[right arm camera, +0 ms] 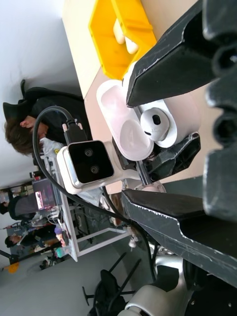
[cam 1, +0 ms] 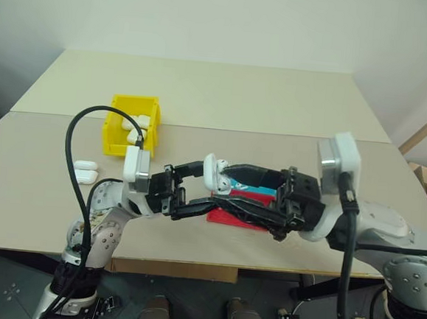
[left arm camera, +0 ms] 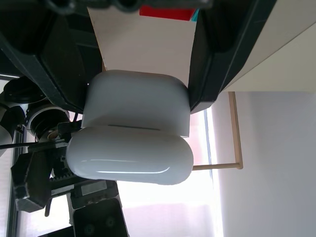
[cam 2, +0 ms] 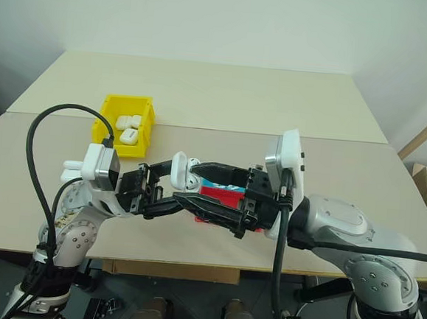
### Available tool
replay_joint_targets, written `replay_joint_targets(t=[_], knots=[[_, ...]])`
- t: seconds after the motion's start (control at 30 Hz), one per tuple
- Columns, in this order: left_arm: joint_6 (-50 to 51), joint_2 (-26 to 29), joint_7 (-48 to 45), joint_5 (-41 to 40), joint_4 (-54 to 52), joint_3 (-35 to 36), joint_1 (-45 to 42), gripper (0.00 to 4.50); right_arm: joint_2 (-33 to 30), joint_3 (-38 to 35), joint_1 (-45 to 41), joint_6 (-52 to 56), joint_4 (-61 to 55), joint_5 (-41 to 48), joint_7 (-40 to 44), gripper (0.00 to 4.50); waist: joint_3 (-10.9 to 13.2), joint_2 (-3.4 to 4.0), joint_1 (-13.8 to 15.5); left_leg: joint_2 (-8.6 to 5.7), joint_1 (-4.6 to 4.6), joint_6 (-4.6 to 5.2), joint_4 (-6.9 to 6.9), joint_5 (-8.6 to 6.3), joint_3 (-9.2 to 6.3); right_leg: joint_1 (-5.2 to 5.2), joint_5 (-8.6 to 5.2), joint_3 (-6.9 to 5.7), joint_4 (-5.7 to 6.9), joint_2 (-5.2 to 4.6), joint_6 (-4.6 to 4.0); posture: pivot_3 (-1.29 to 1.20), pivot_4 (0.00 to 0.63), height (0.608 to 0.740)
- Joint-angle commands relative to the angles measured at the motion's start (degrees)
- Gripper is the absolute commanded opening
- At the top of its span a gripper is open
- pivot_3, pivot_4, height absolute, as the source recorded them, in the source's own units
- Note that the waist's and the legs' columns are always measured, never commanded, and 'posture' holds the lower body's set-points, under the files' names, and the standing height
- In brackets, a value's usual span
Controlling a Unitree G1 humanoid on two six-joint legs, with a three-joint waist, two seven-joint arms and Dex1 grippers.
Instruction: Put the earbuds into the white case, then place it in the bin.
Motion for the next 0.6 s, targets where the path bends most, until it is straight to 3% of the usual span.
replay_joint_targets(t=[0.03, 0.23, 0.27, 0.37, 0.6], knots=[[-1.67, -0.27, -0.93, 0.27, -0.96, 0.09, -0.64, 2.78, -1.05, -3.19, 1.12, -3.06, -0.56, 0.13, 2.80, 3.33, 0.00, 0.00, 0.01, 0.00, 0.00, 0.00, 0.00, 0.00, 0.00, 0.00, 0.00, 0.00, -0.01, 0.00, 0.00, 0.00, 0.150, 0.740], [-1.18, -0.11, -1.48, 0.56, -0.03, 0.03, -1.45, 2.78, -6.71, -6.67, -2.36, -4.88, 2.67, -3.73, 9.77, 3.33, 0.00, 0.00, -0.03, 0.00, 0.03, 0.00, 0.00, 0.00, 0.00, 0.05, 0.01, 0.00, -0.04, 0.00, 0.01, 0.00, 0.150, 0.740], [-0.81, 0.00, -1.82, 0.28, 0.22, 0.00, -1.76, 2.78, -8.31, -6.35, -4.86, -4.76, 4.27, -5.02, 11.60, 3.16, 0.00, 0.00, -0.05, 0.00, 0.05, 0.00, 0.00, 0.00, 0.01, 0.06, 0.01, 0.00, -0.03, 0.00, 0.01, 0.00, 0.150, 0.740], [-0.29, 0.11, -2.93, -0.24, 0.83, -0.11, -2.55, 2.78, -12.16, -3.03, -12.97, -5.11, 8.42, -10.78, 18.01, 2.46, 0.03, 0.06, -0.15, 0.00, 0.08, 0.00, 0.00, 0.00, 0.03, 0.07, 0.01, 0.02, -0.05, 0.01, 0.01, 0.00, 0.150, 0.740], [-0.21, -0.42, -3.27, 0.58, 2.10, -0.67, -3.60, 2.78, -12.27, 8.17, -31.69, -0.85, 18.97, -18.03, 28.71, 0.07, 0.05, 0.08, -0.12, 0.02, 0.03, 0.04, -0.02, -0.02, 0.03, 0.06, 0.02, 0.00, -0.14, 0.01, 0.01, 0.00, 0.150, 0.740]])
